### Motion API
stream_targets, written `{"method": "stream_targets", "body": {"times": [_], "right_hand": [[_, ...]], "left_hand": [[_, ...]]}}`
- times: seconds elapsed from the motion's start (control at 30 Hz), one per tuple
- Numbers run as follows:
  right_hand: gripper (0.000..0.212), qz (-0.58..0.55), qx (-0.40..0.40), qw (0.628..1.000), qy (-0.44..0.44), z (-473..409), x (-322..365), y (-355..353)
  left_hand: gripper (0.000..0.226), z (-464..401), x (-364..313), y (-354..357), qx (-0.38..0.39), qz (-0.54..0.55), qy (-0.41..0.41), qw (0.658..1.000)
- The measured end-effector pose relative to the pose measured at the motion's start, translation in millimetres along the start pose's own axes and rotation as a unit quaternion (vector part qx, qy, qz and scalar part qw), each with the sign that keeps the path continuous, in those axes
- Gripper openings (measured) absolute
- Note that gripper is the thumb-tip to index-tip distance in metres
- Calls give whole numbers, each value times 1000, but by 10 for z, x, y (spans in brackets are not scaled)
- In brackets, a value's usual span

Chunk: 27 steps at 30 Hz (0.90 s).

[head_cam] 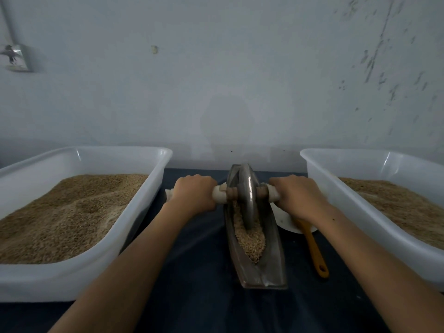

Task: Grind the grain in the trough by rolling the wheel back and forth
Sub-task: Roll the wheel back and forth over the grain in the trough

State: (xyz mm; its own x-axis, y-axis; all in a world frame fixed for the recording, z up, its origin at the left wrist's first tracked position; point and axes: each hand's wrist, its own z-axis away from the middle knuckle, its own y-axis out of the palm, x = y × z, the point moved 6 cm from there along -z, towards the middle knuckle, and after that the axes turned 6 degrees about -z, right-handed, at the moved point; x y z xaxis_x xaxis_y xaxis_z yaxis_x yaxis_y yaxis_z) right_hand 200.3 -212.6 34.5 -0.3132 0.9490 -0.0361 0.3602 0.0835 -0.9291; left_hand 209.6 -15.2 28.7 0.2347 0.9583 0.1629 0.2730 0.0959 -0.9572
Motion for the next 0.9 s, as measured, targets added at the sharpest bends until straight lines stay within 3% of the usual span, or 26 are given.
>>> {"method": "stream_targets", "body": {"times": [0.17, 0.3, 0.47, 0.6, 0.7, 0.8, 0.9], "right_hand": [[8, 15, 130, 991, 5, -8, 29, -22], [13, 8, 207, 978, 11, 12, 42, -28], [11, -5, 186, 982, 20, 2, 15, 2], [11, -3, 62, 998, 13, -3, -9, -7], [16, 4, -8, 1000, -4, 6, 2, -21], [20, 3, 16, 1000, 4, 8, 2, -22], [13, 6, 79, 997, 13, 2, 22, -21]], "left_hand": [[24, 14, 24, 65, 130, 48, 11, 990], [16, 50, 0, 107, 211, 119, 22, 970], [18, 25, 13, 54, 143, 56, 9, 988], [16, -7, -3, -12, 14, 6, 1, 1000], [13, 0, -15, -22, -36, -2, -9, 999], [14, 0, -13, -9, -26, 3, -5, 1000], [23, 14, 10, 23, 56, 14, 2, 998]]}}
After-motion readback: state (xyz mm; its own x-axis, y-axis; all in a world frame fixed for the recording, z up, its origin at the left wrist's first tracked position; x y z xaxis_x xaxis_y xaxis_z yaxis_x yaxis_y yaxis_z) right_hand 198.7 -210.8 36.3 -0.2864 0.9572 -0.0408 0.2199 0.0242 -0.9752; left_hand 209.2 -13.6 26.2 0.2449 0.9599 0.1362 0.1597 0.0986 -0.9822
